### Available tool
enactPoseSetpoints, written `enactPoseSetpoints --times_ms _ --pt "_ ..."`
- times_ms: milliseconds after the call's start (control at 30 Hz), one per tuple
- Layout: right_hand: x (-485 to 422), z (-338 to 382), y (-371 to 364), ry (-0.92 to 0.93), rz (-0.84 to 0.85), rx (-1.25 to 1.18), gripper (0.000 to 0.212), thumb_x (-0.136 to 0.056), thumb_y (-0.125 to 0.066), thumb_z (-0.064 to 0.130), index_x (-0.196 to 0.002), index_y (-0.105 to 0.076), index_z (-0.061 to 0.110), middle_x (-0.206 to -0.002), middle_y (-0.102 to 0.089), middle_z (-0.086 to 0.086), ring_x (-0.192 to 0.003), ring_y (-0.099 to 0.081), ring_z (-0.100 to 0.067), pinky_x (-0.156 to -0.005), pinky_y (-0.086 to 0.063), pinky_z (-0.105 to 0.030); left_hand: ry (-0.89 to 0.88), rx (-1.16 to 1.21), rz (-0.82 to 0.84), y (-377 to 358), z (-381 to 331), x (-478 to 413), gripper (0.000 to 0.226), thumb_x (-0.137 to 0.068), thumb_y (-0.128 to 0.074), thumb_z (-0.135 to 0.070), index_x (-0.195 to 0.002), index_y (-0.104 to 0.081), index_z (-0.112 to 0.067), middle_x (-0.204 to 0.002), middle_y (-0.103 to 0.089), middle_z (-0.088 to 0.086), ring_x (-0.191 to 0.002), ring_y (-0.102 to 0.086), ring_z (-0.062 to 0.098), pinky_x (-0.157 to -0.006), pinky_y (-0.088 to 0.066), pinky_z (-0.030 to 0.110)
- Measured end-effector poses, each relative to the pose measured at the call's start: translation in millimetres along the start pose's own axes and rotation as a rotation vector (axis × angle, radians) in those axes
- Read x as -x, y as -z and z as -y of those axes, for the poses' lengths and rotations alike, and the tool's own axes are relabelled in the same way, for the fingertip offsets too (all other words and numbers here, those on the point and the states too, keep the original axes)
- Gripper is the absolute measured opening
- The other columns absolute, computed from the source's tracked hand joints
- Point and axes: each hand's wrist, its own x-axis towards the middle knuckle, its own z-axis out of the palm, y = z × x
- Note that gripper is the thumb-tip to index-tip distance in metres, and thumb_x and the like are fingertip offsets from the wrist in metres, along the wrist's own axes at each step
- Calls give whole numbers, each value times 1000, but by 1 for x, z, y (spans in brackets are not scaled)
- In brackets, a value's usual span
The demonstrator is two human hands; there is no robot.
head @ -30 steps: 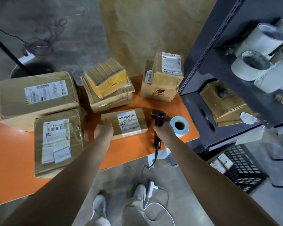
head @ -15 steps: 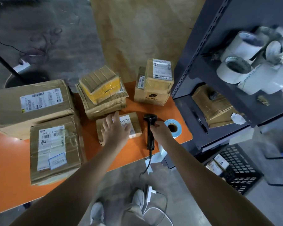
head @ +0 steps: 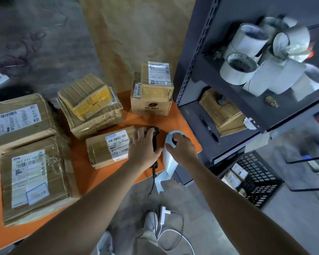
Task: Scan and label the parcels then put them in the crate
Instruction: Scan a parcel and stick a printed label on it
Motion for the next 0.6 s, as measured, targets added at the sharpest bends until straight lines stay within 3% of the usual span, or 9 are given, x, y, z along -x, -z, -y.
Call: enactPoseSetpoints --times_ms 133,233,333,467,600 --pt "-5 5 -8 20 11 278 62 -89 -60 51 -136 -42 16 -123 -60 -5 -122 -48 -27 -94 -37 -42 -1 -4 14 -4 -7 1 67 -90 -61 -42 -145 -31 -19 -145 -28 8 -138 -24 31 -106 -37 47" --pt "-10 5 -12 12 13 284 73 -89 -65 40 -148 -26 21 -123 -60 -8 -119 -52 -27 -94 -37 -43 -5 -30 23 -3 -13 1 70 -88 -63 -40 -146 -30 -19 -147 -27 8 -139 -23 31 -108 -36 45" --pt "-13 4 -5 9 15 289 64 -93 -60 24 -148 -27 23 -118 -62 -8 -113 -57 -26 -95 -37 -42 10 -14 35 1 -14 0 70 -88 -66 -35 -146 -30 -19 -147 -27 8 -139 -23 31 -108 -35 44" --pt "-9 -1 20 -8 14 -11 54 -90 -52 8 -141 -38 21 -111 -63 -8 -105 -58 -31 -88 -41 -39 37 90 43 14 -20 -2 67 -88 -67 -28 -144 -32 -19 -145 -31 9 -137 -25 32 -109 -34 43" --pt "1 -4 46 -11 28 -300 62 -93 -57 15 -149 -31 24 -126 -60 -6 -99 -63 -27 -66 -46 -28 31 250 66 30 -30 -9 64 -88 -67 -28 -143 -34 -17 -136 -41 12 -130 -38 32 -106 -39 46"
